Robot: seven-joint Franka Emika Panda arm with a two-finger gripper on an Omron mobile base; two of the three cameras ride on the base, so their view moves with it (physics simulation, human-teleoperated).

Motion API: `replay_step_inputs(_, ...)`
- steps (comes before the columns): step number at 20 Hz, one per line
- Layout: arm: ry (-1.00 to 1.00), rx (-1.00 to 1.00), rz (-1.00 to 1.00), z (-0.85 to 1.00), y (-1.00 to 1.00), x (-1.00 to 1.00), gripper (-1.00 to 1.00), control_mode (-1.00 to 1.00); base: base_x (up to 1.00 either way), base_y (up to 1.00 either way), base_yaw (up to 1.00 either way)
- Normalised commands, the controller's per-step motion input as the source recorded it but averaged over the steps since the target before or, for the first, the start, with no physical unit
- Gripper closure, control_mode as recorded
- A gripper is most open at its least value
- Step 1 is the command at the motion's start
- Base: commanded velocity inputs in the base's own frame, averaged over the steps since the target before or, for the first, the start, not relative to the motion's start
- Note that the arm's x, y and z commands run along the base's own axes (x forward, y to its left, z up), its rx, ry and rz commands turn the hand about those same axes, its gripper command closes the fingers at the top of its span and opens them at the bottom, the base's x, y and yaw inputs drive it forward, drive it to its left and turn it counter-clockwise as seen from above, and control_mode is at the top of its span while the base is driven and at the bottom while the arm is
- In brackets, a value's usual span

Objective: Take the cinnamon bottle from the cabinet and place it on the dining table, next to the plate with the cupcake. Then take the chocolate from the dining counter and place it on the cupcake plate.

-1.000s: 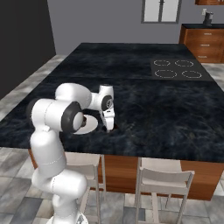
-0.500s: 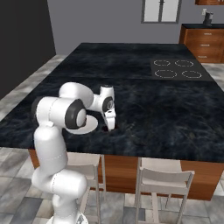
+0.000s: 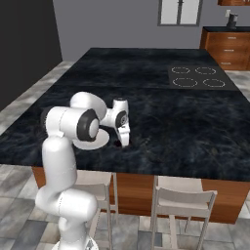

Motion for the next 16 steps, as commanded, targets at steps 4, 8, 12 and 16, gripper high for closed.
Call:
replay_step_inputs(4, 0.00, 0.00, 0.00, -0.20, -0.03, 0.17, -1.00, -1.00, 0.00, 0.00, 0.00)
replay_step_inputs(8, 0.00, 0.00, 0.00, -0.17, -0.06, 0.18, -1.00, -1.00, 0.00, 0.00, 0.00)
replay_step_inputs(12, -0.01, 0.00, 0.00, -0.18, -0.04, 0.16, -1.00, -1.00, 0.00, 0.00, 0.00)
replay_step_inputs(16, -0.04, 0.00, 0.00, -0.15, -0.01, 0.20, -1.00, -1.00, 0.00, 0.00, 0.00)
